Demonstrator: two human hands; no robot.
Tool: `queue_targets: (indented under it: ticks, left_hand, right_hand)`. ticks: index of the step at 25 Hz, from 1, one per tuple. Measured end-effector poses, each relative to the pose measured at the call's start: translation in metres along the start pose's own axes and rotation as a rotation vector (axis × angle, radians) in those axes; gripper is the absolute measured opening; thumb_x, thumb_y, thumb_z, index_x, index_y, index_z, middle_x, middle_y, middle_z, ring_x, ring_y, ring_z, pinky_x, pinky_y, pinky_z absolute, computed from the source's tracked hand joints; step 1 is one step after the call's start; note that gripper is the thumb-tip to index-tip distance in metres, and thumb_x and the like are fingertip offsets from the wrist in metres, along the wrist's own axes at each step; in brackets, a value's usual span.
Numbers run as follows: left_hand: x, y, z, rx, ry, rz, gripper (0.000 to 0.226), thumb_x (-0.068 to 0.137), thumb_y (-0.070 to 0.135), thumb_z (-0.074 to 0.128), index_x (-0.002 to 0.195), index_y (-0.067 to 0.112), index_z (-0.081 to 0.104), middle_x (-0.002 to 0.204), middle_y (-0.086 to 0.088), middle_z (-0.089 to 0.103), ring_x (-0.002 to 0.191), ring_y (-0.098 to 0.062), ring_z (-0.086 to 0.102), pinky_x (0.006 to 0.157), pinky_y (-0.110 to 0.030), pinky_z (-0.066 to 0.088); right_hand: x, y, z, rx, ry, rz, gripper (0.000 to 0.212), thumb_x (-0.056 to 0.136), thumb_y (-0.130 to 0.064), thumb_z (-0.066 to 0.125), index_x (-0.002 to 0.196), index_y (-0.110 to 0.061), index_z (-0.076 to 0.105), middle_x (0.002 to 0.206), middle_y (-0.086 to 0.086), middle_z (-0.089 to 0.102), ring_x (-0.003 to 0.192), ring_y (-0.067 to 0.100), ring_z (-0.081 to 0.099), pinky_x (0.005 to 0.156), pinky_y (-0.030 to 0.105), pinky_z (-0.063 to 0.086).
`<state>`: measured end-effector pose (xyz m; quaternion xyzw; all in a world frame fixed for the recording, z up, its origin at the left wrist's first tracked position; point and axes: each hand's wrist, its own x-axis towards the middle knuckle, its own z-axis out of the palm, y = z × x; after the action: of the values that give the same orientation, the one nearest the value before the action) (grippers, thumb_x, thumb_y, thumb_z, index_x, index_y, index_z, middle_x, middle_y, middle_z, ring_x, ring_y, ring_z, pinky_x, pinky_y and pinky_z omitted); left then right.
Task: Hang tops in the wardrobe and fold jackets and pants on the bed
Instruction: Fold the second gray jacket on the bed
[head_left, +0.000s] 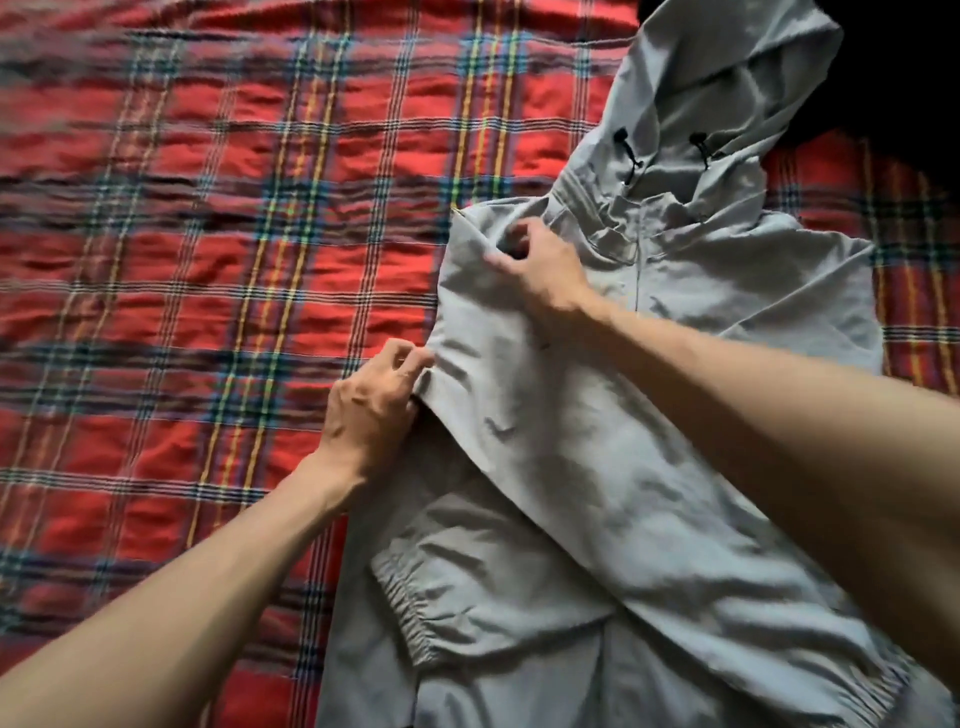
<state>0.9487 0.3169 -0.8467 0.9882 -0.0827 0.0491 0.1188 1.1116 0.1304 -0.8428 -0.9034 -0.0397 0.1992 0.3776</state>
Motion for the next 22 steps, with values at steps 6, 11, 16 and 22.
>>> queue_targets:
  ticks: [6,11,16,22]
  left_hand:
    - [-0.009,-0.030,0.002,-0.032,0.038,0.138,0.019,0.081,0.003,0.067,0.096,0.014,0.066,0.099,-0.003,0.061,0.076,-0.021,0.057,0.052,-0.034,0.047]
    - [-0.022,-0.054,0.005,-0.043,-0.030,0.046,0.017,0.078,0.015,0.061,0.094,0.016,0.066,0.113,-0.004,0.062,0.098,-0.026,0.053,0.082,-0.045,0.046]
    - [0.016,-0.002,0.009,-0.183,-0.017,0.025,0.060,0.093,0.036,0.050,0.143,0.002,0.045,0.153,-0.017,0.038,0.141,-0.031,0.035,0.118,-0.040,0.025]
    - [0.050,-0.010,0.066,0.128,-0.384,-0.037,0.078,0.093,0.065,0.012,0.156,0.018,0.015,0.164,-0.004,0.013,0.151,-0.021,0.008,0.122,-0.038,0.000]
  right_hand:
    - [0.094,-0.040,0.032,0.048,-0.044,0.196,0.020,0.085,-0.028,0.069,0.088,-0.010,0.074,0.079,-0.001,0.068,0.083,0.018,0.062,0.073,0.027,0.051]
    - [0.070,-0.035,0.042,0.247,0.087,0.139,0.020,0.074,-0.021,0.066,0.093,-0.022,0.073,0.081,-0.008,0.072,0.081,0.016,0.064,0.083,0.035,0.054]
    - [-0.082,0.017,0.036,-0.364,0.300,-0.293,0.054,0.091,-0.033,0.052,0.141,-0.015,0.046,0.146,0.008,0.041,0.132,0.027,0.040,0.111,0.040,0.032]
    - [-0.261,0.141,0.050,-0.719,0.151,-0.081,0.065,0.094,-0.044,0.037,0.150,-0.012,0.036,0.159,0.012,0.026,0.147,0.028,0.025,0.119,0.050,0.018]
